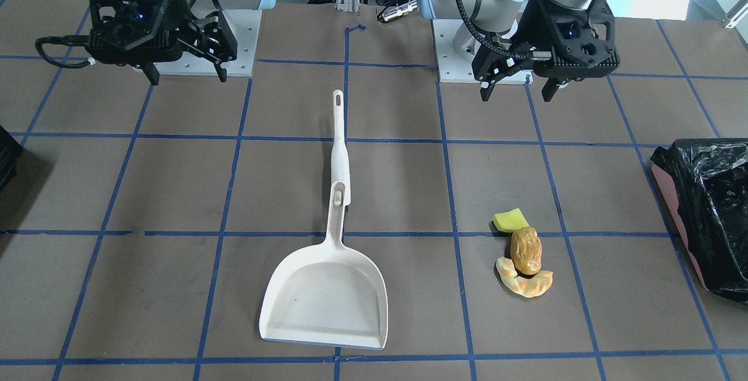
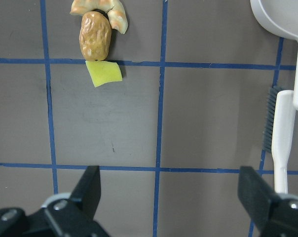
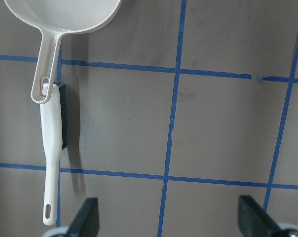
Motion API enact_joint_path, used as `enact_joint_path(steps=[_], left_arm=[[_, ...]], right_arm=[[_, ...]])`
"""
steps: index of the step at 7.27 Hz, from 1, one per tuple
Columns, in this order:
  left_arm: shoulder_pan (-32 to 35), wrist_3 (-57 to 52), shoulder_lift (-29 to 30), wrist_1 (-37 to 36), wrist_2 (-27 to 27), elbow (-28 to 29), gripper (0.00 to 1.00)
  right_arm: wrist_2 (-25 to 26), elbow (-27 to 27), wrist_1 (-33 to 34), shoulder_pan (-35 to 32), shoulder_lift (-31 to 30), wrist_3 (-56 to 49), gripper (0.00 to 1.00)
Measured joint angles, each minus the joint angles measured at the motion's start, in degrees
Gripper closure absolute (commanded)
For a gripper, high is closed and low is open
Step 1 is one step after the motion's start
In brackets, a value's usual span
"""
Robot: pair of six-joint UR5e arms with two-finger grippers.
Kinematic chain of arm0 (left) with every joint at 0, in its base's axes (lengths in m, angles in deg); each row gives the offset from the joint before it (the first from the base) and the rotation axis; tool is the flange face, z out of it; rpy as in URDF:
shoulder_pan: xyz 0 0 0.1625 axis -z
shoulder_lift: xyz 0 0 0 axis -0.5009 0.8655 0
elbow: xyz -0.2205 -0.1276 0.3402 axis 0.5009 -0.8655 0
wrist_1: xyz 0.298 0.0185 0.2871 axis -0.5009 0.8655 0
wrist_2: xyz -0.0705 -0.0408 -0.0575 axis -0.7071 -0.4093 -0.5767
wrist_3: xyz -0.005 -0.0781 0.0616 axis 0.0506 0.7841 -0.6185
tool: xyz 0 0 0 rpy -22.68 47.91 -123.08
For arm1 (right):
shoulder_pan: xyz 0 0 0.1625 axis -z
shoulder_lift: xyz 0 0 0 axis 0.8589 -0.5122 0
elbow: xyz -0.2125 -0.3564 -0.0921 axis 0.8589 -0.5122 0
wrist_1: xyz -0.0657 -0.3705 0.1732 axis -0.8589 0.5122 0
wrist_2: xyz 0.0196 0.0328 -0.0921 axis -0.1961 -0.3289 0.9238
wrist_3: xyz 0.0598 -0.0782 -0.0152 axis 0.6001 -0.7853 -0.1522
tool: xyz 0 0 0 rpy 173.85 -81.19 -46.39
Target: Sweep and dump trash in nearest bin
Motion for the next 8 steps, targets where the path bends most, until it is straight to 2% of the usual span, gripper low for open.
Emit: enact_joint_path(steps=[8], left_arm=[[0.3, -1.3, -0.8, 0.4, 0.3, -0.5, 0.00]], right_arm=[[0.0, 0.1, 0.0, 0.0, 0.0, 0.0, 0.00]])
